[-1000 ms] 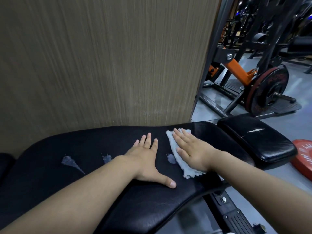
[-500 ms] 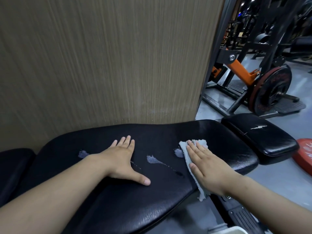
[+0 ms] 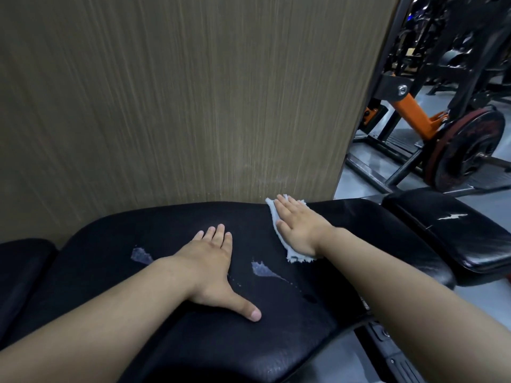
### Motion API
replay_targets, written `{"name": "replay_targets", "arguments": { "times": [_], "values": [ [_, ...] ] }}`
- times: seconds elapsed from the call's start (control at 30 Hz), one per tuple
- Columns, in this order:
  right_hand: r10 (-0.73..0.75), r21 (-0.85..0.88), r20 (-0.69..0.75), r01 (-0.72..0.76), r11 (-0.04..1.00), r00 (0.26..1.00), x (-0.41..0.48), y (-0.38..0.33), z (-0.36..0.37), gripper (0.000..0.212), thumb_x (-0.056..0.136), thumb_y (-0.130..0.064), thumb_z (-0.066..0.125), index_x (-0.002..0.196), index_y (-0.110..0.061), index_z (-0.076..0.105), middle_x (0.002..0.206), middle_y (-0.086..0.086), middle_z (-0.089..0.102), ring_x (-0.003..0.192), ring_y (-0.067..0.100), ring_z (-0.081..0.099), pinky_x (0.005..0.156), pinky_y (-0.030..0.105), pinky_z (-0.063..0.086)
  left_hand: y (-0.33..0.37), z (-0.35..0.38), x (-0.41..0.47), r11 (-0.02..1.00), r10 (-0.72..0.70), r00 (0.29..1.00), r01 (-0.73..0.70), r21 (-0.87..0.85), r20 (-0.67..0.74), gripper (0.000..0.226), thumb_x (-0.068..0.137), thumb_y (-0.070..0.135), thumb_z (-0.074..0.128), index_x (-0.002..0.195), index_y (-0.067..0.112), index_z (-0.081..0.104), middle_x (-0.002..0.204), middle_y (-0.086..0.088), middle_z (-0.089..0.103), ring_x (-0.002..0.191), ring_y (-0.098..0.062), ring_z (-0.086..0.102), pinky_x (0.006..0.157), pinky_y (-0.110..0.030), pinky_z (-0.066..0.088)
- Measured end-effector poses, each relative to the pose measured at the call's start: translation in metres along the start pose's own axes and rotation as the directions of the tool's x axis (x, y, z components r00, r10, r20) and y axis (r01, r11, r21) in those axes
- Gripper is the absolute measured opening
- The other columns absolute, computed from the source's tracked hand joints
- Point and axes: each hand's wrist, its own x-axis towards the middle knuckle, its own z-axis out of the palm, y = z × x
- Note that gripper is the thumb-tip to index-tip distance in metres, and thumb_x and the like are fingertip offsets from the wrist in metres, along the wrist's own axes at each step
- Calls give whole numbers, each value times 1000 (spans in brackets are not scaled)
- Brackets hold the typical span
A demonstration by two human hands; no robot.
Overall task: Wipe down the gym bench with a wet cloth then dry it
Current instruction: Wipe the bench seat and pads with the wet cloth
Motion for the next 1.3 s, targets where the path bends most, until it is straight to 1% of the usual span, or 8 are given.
{"name": "replay_targets", "arguments": {
  "times": [0.23, 0.37, 0.5, 0.63, 0.73, 0.9, 1.13, 1.3],
  "values": [
    [-45, 13, 18, 45, 999, 999, -38, -10, 1, 59, 106, -34, 14, 156, -11, -7, 164, 3, -15, 149, 13, -19, 113, 23, -16, 0, -2, -9, 1000, -7, 1000, 6, -13, -13, 161, 40, 103, 47, 153, 9, -16, 162, -10, -21, 149, -21, -20, 121, -51, -10],
    [-103, 9, 14, 102, 995, 995, -92, -23, 9, 59, 106, -37, 13, 155, -14, -12, 161, -2, -22, 144, 7, -27, 113, 20, -20, -3, 5, -20, 995, 1, 995, -10, -94, -102, 159, 42, 103, 46, 153, 9, -17, 162, -7, -22, 148, -17, -22, 120, -52, -12],
    [-147, -22, 17, 147, 989, 989, -139, -46, 16, 74, 90, -54, -8, 153, -15, -14, 157, -4, -26, 136, 4, -38, 110, 17, -26, -14, 20, -40, 985, 14, 979, -48, -166, -201, 150, 49, 103, 37, 153, 12, -19, 161, -4, -26, 147, -14, -25, 122, -47, -10],
    [-148, -20, 36, 149, 989, 988, -151, -65, 23, 85, 79, -57, -18, 153, -16, -16, 156, -4, -29, 143, 10, -33, 114, 22, -24, -34, 31, -63, 988, -18, 976, -16, -153, -217, 149, 48, 104, 35, 154, 14, -17, 160, -1, -27, 146, -13, -25, 122, -45, -8],
    [-134, -24, 20, 135, 991, 991, -141, -75, 23, 78, 86, -54, -13, 154, -16, -15, 159, -3, -27, 145, 11, -30, 115, 24, -22, -49, 38, -75, 990, -62, 971, 30, -141, -229, 151, 46, 105, 36, 153, 15, -20, 159, -1, -28, 145, -13, -27, 122, -43, -10],
    [-85, -4, 15, 85, 996, 996, -95, -78, 18, 62, 105, -40, 12, 155, -12, -12, 162, 2, -22, 147, 12, -25, 115, 24, -18, -63, 47, -73, 981, -124, 966, 85, -176, -226, 158, 39, 107, 36, 152, 12, -21, 159, -4, -29, 144, -14, -30, 122, -40, -11],
    [24, 2, -27, -24, 1000, 999, 8, -58, 14, 62, 105, -38, 13, 156, -7, -3, 165, 7, -10, 151, 16, -14, 123, 32, -6, -64, 53, -66, 974, -146, 962, 99, -204, -232, 160, 39, 105, 41, 151, 12, -24, 156, -3, -36, 141, -13, -36, 121, -38, -12],
    [10, -11, -18, -11, 1000, 1000, 42, -52, 8, 60, 105, -37, 14, 157, -9, 2, 166, 6, -5, 152, 17, -9, 123, 32, -3, -64, 58, -65, 967, -161, 965, 113, -228, -206, 159, 39, 107, 38, 151, 12, -24, 156, -2, -35, 140, -12, -37, 121, -38, -13]
  ]
}}
